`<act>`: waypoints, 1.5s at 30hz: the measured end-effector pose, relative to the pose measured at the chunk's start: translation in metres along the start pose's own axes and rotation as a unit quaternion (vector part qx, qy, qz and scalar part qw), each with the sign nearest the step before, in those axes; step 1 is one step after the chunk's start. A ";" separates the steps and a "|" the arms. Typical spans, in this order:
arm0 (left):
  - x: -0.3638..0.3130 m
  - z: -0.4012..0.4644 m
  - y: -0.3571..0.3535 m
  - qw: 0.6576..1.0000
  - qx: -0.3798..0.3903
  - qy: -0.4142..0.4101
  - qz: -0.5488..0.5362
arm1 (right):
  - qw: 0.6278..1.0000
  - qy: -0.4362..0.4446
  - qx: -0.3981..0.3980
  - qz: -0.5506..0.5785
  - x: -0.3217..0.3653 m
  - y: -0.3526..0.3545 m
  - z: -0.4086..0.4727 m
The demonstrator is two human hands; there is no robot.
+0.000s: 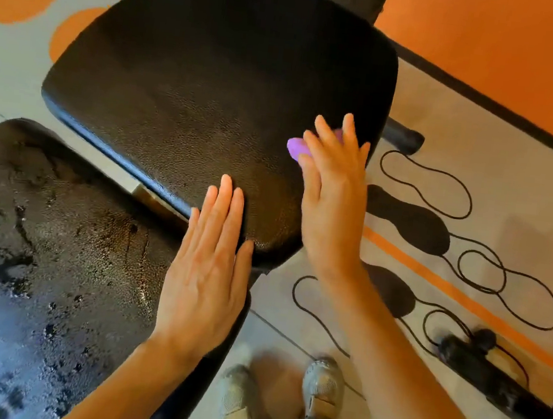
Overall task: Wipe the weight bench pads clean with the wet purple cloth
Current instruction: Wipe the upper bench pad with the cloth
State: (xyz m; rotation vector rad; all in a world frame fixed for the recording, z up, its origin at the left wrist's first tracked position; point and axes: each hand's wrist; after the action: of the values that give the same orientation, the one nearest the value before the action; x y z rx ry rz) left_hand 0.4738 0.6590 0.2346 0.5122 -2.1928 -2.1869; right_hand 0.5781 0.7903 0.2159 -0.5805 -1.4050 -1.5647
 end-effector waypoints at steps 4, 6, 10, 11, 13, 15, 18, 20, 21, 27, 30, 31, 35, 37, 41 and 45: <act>-0.001 -0.001 0.001 1.000 0.012 -0.016 -0.009 | 0.995 0.029 0.045 0.085 0.030 -0.005 -0.109; -0.002 0.000 0.002 1.000 0.015 -0.014 0.000 | 0.992 0.012 0.004 0.129 0.011 0.000 -0.072; -0.002 0.001 0.001 1.000 0.021 -0.012 0.004 | 0.974 -0.089 -0.133 0.162 -0.005 -0.001 0.009; -0.003 0.001 0.001 1.000 0.021 -0.014 0.006 | 0.973 -0.094 -0.140 0.160 -0.001 -0.006 -0.007; -0.002 0.001 0.002 1.000 0.026 -0.016 0.008 | 0.973 -0.074 -0.122 0.180 0.016 -0.013 -0.053; -0.001 0.001 0.005 0.999 0.036 -0.018 0.007 | 0.973 -0.055 -0.092 0.206 0.022 -0.010 -0.075; -0.005 0.012 0.013 0.998 0.035 -0.050 0.012 | 0.938 -0.125 -0.172 0.274 0.004 0.001 -0.029; -0.016 0.030 0.017 0.996 0.029 -0.086 0.017 | 0.892 -0.175 -0.234 0.344 -0.003 0.014 0.004; -0.024 0.042 0.016 0.994 0.029 -0.101 0.014 | 0.873 -0.181 -0.250 0.377 -0.004 0.020 0.008; -0.044 0.099 0.004 0.986 0.048 -0.155 0.040 | 0.727 -0.269 -0.287 0.562 0.003 0.012 -0.031; -0.042 0.099 -0.002 0.985 0.035 -0.161 0.053 | 0.683 -0.276 -0.328 0.591 -0.006 0.002 -0.017; -0.043 0.098 -0.003 0.986 0.030 -0.158 0.051 | 0.671 -0.273 -0.345 0.597 -0.009 0.000 -0.011; -0.045 0.097 -0.005 0.986 0.024 -0.162 0.042 | 0.666 -0.231 -0.331 0.627 -0.014 0.004 0.002; -0.045 0.098 -0.006 0.985 0.022 -0.164 0.042 | 0.703 -0.217 -0.302 0.606 -0.007 -0.002 -0.011; -0.047 0.099 -0.008 0.986 0.023 -0.160 0.035 | 0.739 -0.212 -0.288 0.571 -0.007 -0.004 -0.014; -0.049 0.099 -0.009 0.987 0.023 -0.157 0.037 | 0.799 -0.232 -0.239 0.501 -0.070 0.009 0.092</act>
State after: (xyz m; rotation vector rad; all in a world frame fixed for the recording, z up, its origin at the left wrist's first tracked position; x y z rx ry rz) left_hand 0.4993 0.7668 0.2341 0.0860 -2.3673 -2.3170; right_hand 0.5977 0.9006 0.1843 -1.7727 -0.7083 -0.8679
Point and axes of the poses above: each hand's wrist, its own z-axis towards the middle knuckle, its own y-axis out of the back of the hand, x = y × z, and after that the axes turned 14 degrees about z, right-handed
